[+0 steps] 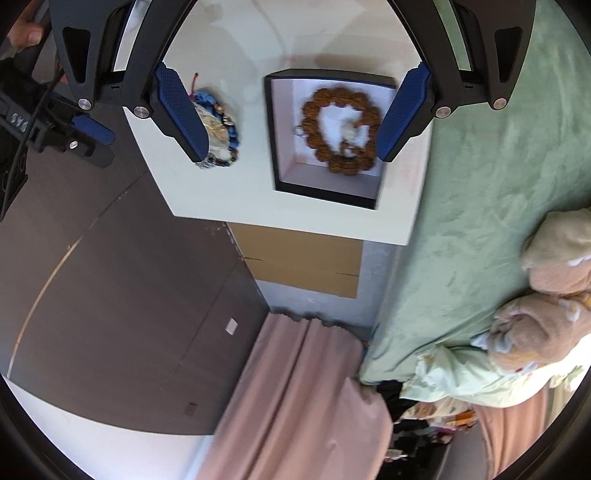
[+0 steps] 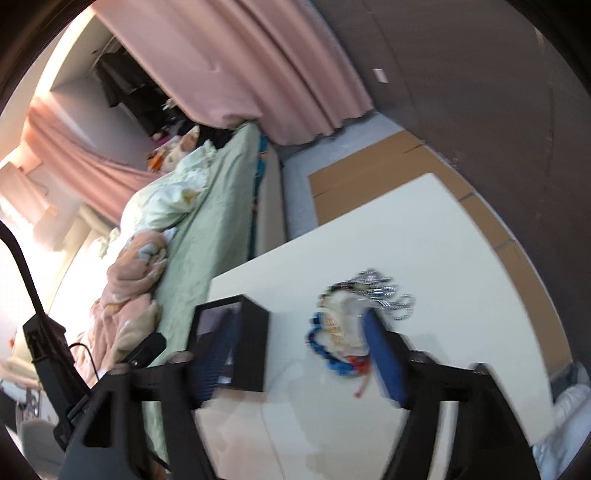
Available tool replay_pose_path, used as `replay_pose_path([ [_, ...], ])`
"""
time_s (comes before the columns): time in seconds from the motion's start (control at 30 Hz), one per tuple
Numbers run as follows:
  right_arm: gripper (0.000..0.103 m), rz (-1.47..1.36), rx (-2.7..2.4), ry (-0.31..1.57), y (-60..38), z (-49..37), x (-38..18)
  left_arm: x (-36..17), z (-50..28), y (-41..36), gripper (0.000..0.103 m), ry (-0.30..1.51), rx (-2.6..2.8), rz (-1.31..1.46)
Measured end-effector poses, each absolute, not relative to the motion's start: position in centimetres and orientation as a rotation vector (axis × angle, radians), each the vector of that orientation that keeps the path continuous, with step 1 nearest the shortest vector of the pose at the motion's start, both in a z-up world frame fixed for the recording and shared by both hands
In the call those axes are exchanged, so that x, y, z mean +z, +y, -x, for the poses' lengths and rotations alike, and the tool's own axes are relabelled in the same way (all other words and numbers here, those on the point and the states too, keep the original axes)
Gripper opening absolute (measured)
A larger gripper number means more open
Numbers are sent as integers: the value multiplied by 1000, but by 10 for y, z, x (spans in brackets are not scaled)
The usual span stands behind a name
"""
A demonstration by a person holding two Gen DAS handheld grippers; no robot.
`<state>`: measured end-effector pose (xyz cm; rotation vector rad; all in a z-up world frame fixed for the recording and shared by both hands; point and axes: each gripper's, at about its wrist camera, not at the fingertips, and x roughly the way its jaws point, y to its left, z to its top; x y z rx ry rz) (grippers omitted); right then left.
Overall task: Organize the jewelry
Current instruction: 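Grasp the white mesh pouch with the left gripper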
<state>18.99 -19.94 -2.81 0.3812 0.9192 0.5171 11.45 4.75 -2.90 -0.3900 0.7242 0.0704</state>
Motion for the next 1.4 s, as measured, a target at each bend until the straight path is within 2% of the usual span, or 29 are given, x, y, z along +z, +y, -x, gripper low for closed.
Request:
replay_pose_path([
  [0.2,88,-426,467,938,-234,-195,-34,-31,-124,21,92,727,38,346],
  [0.67,88,-561,381,989,-290,-201,-51,-48,-155,-34,89,785,-69,300],
  [0.87,88,-621,329,1006,-310,-205,-58,-58,-175,-57,70,842,-108,270],
  [1.07,88,-648,312,1031,-318,-208,-65,-66,-189,-74,68,878,-134,255],
  [1.13,88,-651,306,1036,-318,-208,-67,-70,-193,-78,64,894,-138,253],
  [1.23,88,-651,304,1042,-316,-209,-68,-81,-198,-84,48,928,-128,235],
  [1.3,88,-647,304,1048,-314,-210,-70,-88,-201,-86,28,947,-117,221],
  [1.33,88,-643,304,1053,-312,-210,-71,-91,-202,-86,21,955,-113,216],
  [1.37,88,-639,306,1058,-311,-211,-72,-93,-202,-85,7,963,-108,214],
  [1.4,88,-637,307,1061,-311,-211,-73,-94,-202,-84,3,963,-108,216],
])
